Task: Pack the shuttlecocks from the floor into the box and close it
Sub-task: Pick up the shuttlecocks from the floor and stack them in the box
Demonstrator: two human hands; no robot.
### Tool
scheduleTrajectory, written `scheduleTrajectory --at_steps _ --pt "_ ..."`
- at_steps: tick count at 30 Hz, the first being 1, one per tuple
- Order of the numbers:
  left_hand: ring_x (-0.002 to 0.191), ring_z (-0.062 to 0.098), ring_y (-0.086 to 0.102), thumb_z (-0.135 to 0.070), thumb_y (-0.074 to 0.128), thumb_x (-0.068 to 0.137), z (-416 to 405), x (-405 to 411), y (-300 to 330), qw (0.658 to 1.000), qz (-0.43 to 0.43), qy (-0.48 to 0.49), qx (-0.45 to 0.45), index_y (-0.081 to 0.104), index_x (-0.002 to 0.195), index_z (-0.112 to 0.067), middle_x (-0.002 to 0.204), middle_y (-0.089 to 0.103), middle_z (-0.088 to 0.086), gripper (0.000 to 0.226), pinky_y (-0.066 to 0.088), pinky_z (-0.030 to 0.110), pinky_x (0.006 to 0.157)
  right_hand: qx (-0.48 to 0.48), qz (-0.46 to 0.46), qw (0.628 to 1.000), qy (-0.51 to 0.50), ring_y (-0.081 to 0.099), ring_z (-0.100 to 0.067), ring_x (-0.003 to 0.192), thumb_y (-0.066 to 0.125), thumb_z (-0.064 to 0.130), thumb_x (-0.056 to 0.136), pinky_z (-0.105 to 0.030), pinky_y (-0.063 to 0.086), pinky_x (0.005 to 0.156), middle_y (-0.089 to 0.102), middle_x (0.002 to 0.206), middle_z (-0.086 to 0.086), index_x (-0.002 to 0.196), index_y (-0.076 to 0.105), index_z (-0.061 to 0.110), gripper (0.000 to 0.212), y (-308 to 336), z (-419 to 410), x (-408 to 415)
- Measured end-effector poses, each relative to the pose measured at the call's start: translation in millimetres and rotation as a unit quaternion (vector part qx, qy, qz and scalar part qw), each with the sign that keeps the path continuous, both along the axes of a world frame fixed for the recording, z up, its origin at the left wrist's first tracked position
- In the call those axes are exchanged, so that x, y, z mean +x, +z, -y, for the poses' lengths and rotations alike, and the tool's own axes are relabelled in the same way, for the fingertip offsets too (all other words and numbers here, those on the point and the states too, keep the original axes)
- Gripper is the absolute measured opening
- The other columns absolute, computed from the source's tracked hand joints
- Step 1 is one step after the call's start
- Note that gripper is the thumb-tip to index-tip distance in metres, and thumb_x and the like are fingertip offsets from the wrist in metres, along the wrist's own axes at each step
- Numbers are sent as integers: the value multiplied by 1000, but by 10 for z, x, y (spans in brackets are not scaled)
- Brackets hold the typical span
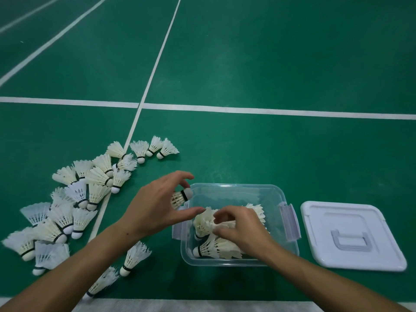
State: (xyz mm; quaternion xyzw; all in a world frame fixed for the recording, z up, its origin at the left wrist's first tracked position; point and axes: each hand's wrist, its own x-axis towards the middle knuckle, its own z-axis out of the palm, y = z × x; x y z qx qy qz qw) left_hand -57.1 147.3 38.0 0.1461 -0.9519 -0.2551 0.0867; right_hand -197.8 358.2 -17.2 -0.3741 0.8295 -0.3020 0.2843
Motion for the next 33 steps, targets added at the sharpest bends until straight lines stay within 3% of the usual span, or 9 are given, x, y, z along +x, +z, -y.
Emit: scheduleTrajectory --at_steps 4,7,11,15,20,24,27,30,33 --pt "80 9 71 -64 70 89 -137 -149 45 985 -50 22 166 62 126 -35 99 73 -14 49 61 39 74 -57 0 997 -44 67 9 100 86 31 86 -14 56 86 76 103 21 114 77 28 30 287 -114 -83" --pt "83 16 74 -28 61 105 -263 -350 147 935 -68 61 343 67 124 -27 97 77 0 19 62 39 81 -118 35 990 -63 69 4 102 85 29 88 -18 60 82 77 102 17 115 75 25 29 525 -104 -31" --pt "90 29 75 -13 56 106 -431 -549 223 849 -96 104 510 67 124 -16 106 75 13 21 63 39 78 -150 147 972 -104 74 -7 97 86 30 88 -30 64 83 78 100 8 114 72 24 30 625 -33 55" --pt "106 30 76 -14 59 105 -496 -626 175 819 -142 123 542 63 127 -11 114 77 13 22 62 45 89 -168 316 910 -207 79 -25 94 84 22 90 -49 67 83 79 105 -9 117 68 17 32 637 -4 28" --pt "113 24 73 -7 64 101 -485 -551 90 858 -155 73 485 56 121 -4 117 78 9 22 60 34 92 -236 504 780 -285 78 -36 94 74 6 96 -52 64 92 79 105 -23 125 64 1 32 675 -52 -126" --pt "109 20 74 -8 72 96 -445 -457 -27 913 -86 6 399 59 115 -10 118 77 1 24 60 40 95 -218 416 827 -309 80 -28 92 80 2 90 -44 66 83 81 100 -18 116 67 4 29 554 -90 -201" --pt "110 6 69 -32 80 90 -344 -378 -85 969 -48 1 243 58 121 -27 119 72 -16 38 60 37 93 -177 272 899 -293 78 -30 90 81 5 90 -41 67 77 75 99 -15 109 70 12 23 406 -168 -247" --pt "112 1 65 -42 79 89 -247 -285 -144 988 -30 0 148 54 127 -34 119 68 -23 46 58 34 91 -114 73 968 -212 69 -15 79 84 14 88 -30 63 71 68 87 1 103 70 25 22 242 -224 -269" --pt "114 0 63 -43 77 90 -223 -222 -189 994 -24 -10 110 53 128 -37 118 67 -25 45 57 34 92 -77 -28 986 -147 65 -6 76 82 16 88 -22 56 68 65 82 11 104 71 28 23 108 -195 -202"
